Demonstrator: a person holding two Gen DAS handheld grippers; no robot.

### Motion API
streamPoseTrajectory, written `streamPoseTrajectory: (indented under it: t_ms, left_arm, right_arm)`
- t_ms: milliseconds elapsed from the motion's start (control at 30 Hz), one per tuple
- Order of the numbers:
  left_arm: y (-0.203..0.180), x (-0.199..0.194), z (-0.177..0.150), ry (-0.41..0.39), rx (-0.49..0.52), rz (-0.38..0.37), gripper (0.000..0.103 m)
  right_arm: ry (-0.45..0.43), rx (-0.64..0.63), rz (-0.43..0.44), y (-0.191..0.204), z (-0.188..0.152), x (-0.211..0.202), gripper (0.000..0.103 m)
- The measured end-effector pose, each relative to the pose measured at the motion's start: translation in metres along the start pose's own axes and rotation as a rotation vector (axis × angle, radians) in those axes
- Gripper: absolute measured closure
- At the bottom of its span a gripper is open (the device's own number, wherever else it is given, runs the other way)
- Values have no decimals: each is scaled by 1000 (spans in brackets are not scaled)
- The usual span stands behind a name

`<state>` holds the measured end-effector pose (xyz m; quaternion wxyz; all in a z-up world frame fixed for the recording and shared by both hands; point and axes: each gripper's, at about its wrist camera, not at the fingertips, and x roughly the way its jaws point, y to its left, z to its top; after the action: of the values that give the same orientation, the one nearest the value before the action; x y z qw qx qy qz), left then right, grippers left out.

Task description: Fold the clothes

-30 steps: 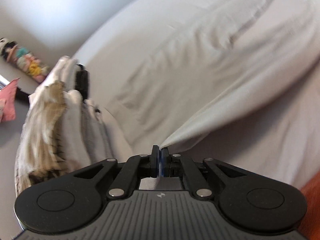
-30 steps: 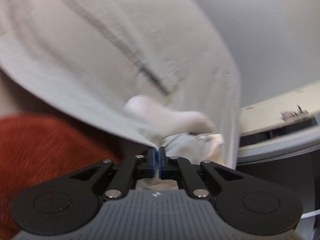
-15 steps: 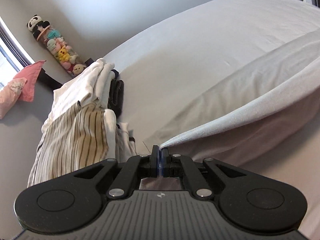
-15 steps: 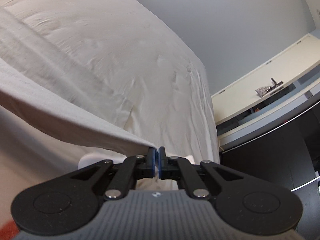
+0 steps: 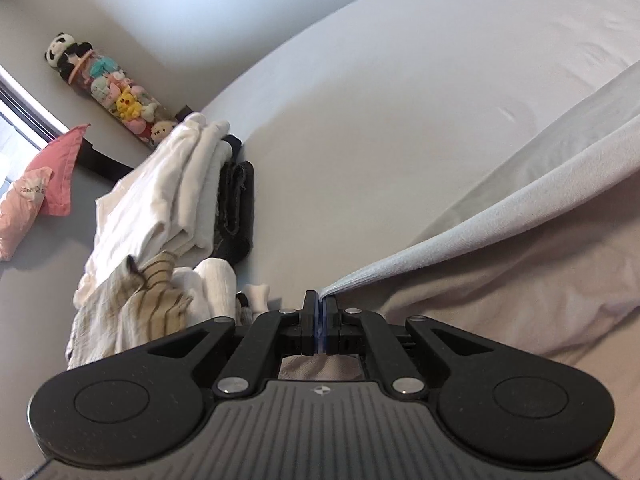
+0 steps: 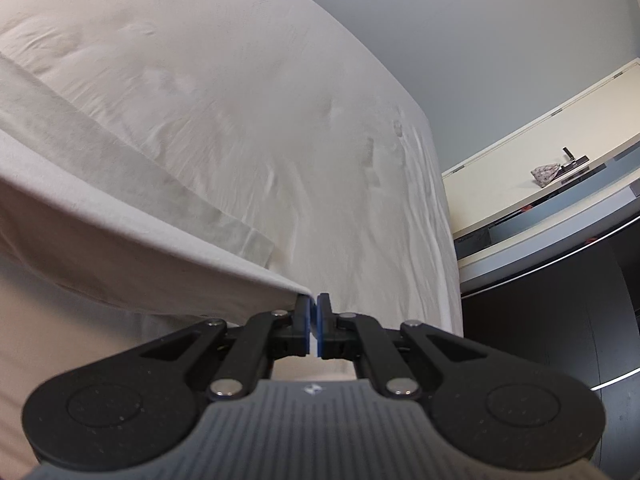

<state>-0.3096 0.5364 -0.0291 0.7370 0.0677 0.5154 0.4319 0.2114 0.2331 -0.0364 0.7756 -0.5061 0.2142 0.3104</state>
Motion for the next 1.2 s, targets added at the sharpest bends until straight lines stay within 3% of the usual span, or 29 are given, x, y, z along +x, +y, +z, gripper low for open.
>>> streamPoseTrajectory:
  t_ms: [200, 500, 667, 867, 1200]
  left_arm:
    - [-11, 43, 10, 55, 23, -10, 101]
    - [-12, 94, 13, 123, -54, -53, 101]
    - [-13, 105, 12, 136, -70, -66, 101]
    - [-4, 120, 12, 190, -202, -120, 100]
    - [-19, 117, 11, 175, -139, -65, 98]
  right_arm:
    - [10, 19, 7, 9, 21, 30, 100]
    - [43, 90, 21, 21, 37, 76, 100]
    - [64, 89, 22, 33, 41, 96, 100]
    - [75, 135, 26, 41, 44, 107, 100]
    - [45, 184, 25, 53, 39, 110, 99]
